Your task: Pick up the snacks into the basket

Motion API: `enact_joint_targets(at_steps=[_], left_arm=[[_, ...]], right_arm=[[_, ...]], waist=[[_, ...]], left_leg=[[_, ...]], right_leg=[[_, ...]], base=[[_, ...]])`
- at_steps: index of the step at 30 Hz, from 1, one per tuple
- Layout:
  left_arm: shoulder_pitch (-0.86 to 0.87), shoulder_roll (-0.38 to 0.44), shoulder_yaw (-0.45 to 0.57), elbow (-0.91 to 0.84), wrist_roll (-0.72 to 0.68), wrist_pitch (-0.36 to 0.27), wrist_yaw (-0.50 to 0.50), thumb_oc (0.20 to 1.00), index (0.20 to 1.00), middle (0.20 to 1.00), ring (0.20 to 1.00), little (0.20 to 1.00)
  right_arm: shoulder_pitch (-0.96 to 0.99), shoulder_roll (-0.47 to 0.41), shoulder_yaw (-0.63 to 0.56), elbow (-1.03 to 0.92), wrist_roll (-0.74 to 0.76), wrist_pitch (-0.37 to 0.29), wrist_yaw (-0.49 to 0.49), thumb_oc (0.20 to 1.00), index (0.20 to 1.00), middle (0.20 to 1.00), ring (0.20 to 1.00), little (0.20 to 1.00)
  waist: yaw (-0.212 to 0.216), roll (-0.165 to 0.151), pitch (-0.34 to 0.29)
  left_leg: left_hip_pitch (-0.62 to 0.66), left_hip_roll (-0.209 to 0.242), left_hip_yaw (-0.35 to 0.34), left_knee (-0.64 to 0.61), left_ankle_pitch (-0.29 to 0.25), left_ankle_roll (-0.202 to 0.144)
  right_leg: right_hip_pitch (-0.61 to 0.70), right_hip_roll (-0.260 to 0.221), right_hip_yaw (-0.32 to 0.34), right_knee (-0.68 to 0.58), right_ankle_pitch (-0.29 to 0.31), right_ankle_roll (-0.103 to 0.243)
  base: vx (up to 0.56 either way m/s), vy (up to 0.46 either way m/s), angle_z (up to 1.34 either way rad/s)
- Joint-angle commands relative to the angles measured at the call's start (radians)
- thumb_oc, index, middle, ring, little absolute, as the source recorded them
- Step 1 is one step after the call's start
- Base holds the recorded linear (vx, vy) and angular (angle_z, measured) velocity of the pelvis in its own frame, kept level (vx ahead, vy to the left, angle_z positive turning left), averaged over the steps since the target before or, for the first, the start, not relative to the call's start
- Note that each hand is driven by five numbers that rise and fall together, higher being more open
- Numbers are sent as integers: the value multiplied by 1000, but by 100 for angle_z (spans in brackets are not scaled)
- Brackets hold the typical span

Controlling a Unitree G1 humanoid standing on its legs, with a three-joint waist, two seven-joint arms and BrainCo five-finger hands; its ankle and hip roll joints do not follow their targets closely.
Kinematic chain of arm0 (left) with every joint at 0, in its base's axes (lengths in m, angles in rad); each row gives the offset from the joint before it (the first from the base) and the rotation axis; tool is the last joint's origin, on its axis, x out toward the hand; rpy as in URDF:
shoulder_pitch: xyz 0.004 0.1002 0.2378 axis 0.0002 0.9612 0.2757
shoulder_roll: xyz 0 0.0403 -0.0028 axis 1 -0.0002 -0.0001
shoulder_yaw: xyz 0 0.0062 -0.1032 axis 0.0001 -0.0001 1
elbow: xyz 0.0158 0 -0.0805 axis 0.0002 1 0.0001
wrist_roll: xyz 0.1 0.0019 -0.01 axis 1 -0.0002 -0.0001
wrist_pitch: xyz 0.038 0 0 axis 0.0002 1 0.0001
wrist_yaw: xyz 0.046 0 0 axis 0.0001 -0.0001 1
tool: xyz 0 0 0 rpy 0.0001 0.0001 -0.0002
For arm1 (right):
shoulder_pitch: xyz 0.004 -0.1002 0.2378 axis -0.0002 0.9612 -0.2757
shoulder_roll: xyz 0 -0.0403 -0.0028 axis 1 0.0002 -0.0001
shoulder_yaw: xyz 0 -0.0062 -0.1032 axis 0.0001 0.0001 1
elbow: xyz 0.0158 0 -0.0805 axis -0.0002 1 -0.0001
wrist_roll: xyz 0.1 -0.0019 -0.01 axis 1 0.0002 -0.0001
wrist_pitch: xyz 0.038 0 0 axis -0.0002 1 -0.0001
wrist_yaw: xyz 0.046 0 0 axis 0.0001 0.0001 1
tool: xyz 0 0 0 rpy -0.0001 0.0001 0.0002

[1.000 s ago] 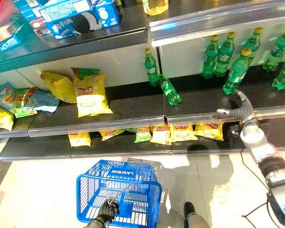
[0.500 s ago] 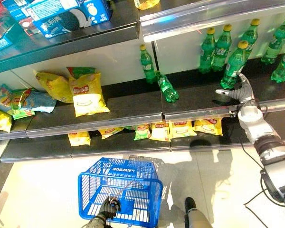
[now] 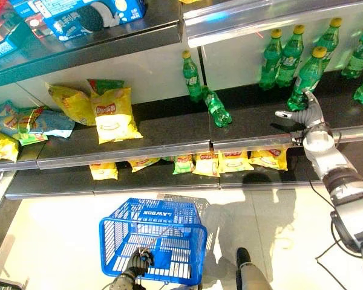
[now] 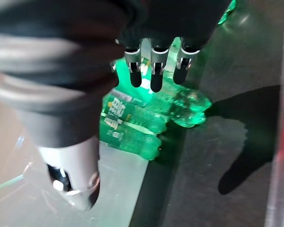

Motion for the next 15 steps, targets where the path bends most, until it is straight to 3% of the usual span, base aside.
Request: enact_joint_targets(at_steps=[1,15], left_arm=[[36,92,-38,3,-4,9,17,200,200,200,200,200],[28,83,-52,16,6,8,21,200,200,200,200,200]], right_arm=[[-102,-64,62,-1,0,-34,-27,1000,1000,1000,1000,1000],[-91,-102,25,86,38,-35,-40,1000,1000,1000,1000,1000]], waist=[[11,-62,-9],[8,-48,-7]], left_leg=[[-11,-23,-17,80,-82,-25],[-20,-28,-23,77,-79,-25]], right_leg=[[104,-74,45,-215,93,125],[92,-77,43,-207,91,127]], base=[[-4,-12,4],[0,0,0]])
